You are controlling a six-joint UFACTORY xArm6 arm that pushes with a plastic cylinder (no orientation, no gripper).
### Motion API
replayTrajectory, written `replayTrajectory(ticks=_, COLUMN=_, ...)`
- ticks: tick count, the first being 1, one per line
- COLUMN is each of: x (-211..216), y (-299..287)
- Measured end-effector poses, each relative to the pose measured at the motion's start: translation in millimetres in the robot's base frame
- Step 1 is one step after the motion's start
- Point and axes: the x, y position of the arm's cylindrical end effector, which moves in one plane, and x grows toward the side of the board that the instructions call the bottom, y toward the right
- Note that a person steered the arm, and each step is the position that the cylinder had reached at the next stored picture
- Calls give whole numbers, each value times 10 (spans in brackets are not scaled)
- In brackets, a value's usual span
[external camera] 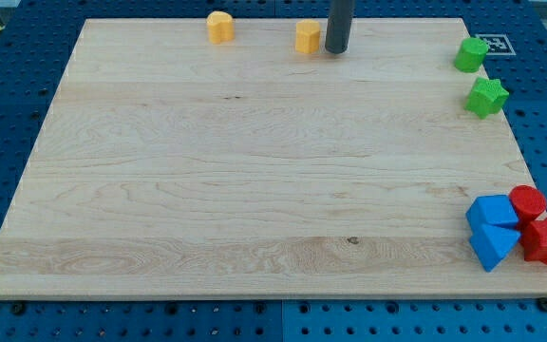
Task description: Push the yellow hexagon to the left of the yellow heart
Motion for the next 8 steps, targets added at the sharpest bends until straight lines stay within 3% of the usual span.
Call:
replayTrajectory(ticks=4, x=-233, y=-825)
replayTrajectory(ticks=8, x=-172, y=-1038)
